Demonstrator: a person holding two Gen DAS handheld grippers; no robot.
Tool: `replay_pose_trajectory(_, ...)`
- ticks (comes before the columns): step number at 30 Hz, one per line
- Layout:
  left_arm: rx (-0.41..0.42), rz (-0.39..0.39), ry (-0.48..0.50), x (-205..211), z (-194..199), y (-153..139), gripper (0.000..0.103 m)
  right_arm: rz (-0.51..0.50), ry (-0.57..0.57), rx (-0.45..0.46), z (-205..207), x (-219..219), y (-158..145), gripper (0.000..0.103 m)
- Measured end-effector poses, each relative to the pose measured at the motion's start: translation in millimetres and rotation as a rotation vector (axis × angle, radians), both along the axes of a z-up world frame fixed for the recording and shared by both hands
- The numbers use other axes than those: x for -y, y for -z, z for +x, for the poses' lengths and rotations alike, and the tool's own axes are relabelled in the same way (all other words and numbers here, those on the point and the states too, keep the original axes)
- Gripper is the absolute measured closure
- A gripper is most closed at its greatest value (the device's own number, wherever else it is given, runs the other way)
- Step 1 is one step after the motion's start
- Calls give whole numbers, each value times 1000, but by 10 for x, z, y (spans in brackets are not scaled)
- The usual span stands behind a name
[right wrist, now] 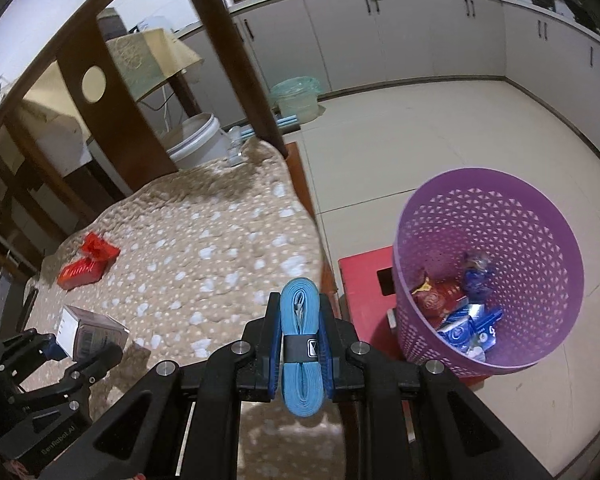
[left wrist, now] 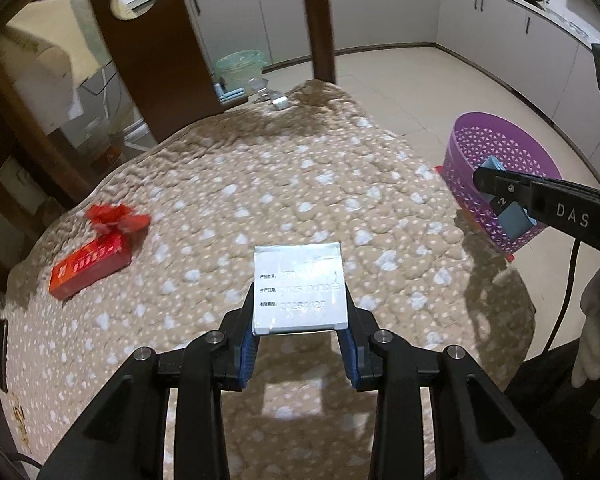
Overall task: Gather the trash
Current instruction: 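Carry the white box and blue strap to the wastebasket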
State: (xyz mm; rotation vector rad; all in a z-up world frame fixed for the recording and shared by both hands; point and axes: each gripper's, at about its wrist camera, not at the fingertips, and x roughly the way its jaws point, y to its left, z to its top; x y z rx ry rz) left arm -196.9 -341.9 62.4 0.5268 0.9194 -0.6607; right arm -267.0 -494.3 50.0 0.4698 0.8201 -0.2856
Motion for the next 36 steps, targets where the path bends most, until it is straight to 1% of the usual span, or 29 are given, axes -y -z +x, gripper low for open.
replay_pose_trajectory(11,12,9,72,339,-170,13,70,40,94,25,-214,370,-33,85)
replay_pose_trajectory(22,9,13,108,571,-263,9,70,77,170,63,-426,699,-82,85)
replay_pose_trajectory(29,21,17,140,743,-333,-23,70,99,210,83,-539,850,-94,85)
replay_pose_trajectory(36,37,21,171,952,-382,-65,70,100,266,93,-638,1021,-92,85)
